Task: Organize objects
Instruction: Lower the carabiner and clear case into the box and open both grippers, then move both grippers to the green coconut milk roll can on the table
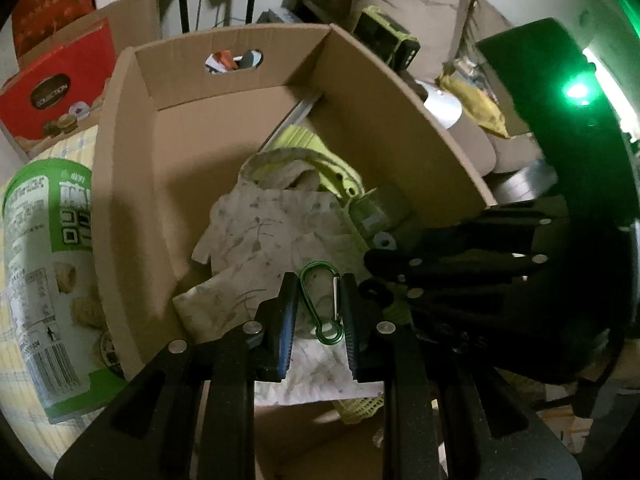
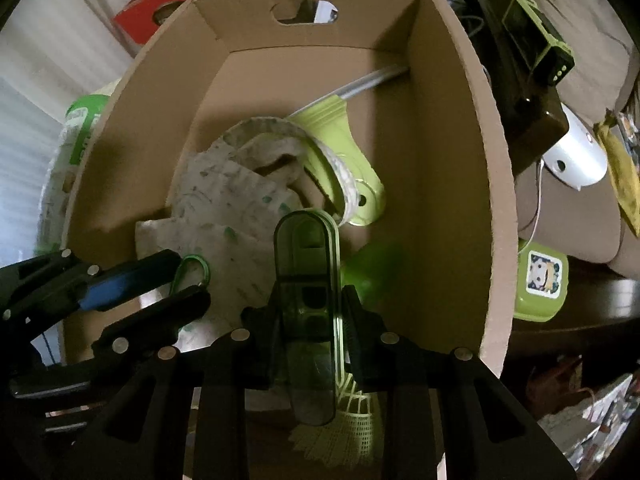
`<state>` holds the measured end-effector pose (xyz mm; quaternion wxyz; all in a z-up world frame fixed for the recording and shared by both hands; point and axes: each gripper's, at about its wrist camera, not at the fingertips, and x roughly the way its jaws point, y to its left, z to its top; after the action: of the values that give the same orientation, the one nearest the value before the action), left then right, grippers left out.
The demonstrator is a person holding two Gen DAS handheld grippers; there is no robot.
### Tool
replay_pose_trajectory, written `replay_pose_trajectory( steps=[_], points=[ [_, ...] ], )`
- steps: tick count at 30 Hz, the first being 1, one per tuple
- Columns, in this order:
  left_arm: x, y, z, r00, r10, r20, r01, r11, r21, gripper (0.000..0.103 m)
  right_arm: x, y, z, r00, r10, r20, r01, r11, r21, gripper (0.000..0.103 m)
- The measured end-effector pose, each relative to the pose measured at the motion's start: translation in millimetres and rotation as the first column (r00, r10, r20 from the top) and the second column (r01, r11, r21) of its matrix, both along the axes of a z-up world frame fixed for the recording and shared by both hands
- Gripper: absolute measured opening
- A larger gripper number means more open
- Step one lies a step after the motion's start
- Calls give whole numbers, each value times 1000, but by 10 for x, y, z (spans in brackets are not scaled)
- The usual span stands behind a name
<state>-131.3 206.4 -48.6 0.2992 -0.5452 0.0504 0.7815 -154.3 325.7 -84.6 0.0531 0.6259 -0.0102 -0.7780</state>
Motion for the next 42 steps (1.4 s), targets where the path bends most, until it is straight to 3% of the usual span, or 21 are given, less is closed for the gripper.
replay_pose_trajectory(
  steps=[5,8,11,19,27,35,39,42],
  points=[
    [-13,10,-42,1000,5,3,-5,1000,-23,20,29,-25,8,1000,-1,-3,1,1000,7,27],
    [-11,-31,24,1000,23,6,-23,1000,-12,23,52,2,123,999,-14,-37,14,1000,-16,33],
    [-2,-92,131,999,37,-4,-37,999,12,30,93,17,309,996,-20,-92,19,1000,-7,41],
    [20,-323,508,996,80,-50,-76,994,76,59,148,28,689,982,-1,-190,8,999,38,45],
    [6,-710,807,971,167,-169,-161,986,50,73,230,-145,920,962,9,-272,1,999,37,68],
    [-39,-1185,847,943,250,-220,-252,968,18,79,226,-369,992,952,50,-300,-38,998,47,73],
    [-88,-1447,817,931,294,-215,-297,955,19,80,204,-498,1046,947,59,-315,-56,998,20,73],
    [-146,-1663,760,921,339,-193,-340,940,29,86,152,-629,1080,944,68,-322,-76,997,-13,73]
  ],
)
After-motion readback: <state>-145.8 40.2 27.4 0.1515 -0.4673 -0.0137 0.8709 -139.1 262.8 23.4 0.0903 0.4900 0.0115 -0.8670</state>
